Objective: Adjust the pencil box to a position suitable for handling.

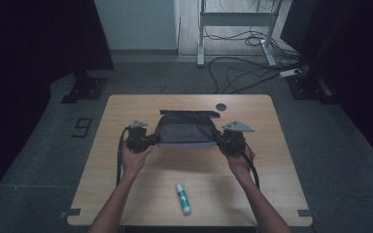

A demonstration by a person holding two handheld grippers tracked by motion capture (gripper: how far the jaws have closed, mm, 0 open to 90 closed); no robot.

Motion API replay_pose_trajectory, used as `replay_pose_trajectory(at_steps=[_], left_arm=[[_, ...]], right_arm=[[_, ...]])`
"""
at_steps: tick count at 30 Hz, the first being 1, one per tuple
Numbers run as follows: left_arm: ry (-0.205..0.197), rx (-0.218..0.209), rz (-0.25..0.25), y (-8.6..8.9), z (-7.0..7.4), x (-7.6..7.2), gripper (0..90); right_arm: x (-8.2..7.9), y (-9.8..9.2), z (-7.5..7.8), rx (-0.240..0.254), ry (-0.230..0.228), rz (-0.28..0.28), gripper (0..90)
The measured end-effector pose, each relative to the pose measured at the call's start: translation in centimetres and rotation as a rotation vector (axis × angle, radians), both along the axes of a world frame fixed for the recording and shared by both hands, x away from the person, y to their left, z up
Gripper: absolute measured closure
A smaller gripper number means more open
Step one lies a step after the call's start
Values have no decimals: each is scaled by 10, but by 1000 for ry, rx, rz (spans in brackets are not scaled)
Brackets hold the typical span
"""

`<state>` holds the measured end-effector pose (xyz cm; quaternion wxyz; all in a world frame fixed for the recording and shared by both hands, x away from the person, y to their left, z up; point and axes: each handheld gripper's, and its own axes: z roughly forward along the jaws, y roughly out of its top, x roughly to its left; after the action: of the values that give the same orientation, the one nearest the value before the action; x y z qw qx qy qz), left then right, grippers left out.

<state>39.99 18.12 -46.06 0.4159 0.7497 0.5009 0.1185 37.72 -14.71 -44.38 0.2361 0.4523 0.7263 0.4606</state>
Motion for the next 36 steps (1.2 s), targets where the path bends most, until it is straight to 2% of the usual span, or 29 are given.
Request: replay_pose_trajectory(at_steps=[2,5,9,14,16,17,21,23,27,36], left_arm=[[0,4,-4,1,0,-3,825],[-3,19,-11,2,-4,-15,825],[9,18,-11,3,-10,-20,824],[54,35,-14,0,-35,-23,822],[66,37,-17,0,-40,-22,820],[82,33,-16,-1,-48,-21,819],[108,44,-16,-5,-58,-19,809],[121,46,-18,-6,-62,-18,803],[123,46,-16,-7,-63,-17,797],[131,41,-19,-6,-64,-16,777]], right_arm=[[-3,0,0,-1,-5,4,858],[-13,1,-2,-1,-15,17,857],[-19,2,-9,4,-7,26,855],[-17,0,-34,24,57,25,855],[-15,-1,-44,21,79,23,856],[-14,-2,-49,19,91,21,855],[-10,-3,-65,-8,124,0,854],[-9,-2,-71,-29,135,-5,851],[-6,-3,-79,-34,158,-10,841],[-4,-2,-84,-54,175,-11,801]])
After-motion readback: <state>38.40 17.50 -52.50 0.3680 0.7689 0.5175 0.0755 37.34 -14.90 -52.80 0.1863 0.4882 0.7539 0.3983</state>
